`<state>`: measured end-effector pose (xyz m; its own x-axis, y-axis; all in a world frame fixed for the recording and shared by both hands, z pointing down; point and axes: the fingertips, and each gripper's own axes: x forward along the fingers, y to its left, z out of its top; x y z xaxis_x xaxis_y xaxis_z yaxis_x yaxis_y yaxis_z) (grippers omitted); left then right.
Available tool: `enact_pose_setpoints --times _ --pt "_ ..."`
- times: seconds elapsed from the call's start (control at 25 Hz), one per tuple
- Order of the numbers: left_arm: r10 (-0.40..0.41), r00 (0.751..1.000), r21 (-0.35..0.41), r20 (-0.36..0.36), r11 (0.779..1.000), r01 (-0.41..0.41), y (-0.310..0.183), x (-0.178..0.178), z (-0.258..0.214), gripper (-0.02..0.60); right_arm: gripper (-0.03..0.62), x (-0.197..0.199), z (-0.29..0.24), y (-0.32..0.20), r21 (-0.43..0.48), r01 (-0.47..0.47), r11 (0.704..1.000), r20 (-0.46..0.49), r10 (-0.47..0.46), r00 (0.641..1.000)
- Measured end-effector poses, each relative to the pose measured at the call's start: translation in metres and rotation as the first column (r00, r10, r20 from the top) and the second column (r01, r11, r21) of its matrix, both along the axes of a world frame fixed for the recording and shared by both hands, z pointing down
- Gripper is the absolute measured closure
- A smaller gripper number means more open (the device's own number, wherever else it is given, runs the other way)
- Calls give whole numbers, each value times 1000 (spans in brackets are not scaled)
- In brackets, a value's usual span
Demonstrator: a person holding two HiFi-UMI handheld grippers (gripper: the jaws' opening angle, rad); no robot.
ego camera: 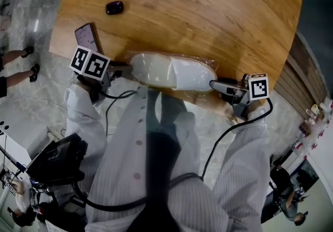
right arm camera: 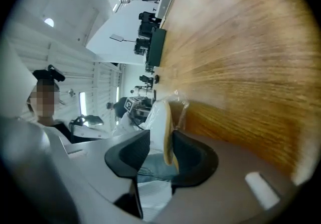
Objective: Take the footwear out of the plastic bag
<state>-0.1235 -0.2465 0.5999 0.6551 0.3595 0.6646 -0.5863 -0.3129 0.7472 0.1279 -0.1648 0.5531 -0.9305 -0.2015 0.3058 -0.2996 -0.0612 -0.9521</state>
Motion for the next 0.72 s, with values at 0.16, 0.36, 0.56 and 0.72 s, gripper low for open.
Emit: enact_pose_setpoints --times 0.16,0.36,0.56,0.72 --pt "3 999 -7 -39 1000 -3 1 3 -6 526 425 -22 -12 -4 60 48 997 81 -53 995" --pt "-8 998 90 -55 996 13 -12 6 -31 537 457 -35 -47 -24 187 43 981 75 -58 995" --pt "-45 986 278 -160 956 89 -32 12 -124 568 462 -31 -134 -22 363 32 931 38 -49 998" --pt "-19 983 396 -185 914 92 -35 19 -174 571 473 -26 -184 -18 487 21 873 4 -27 1000"
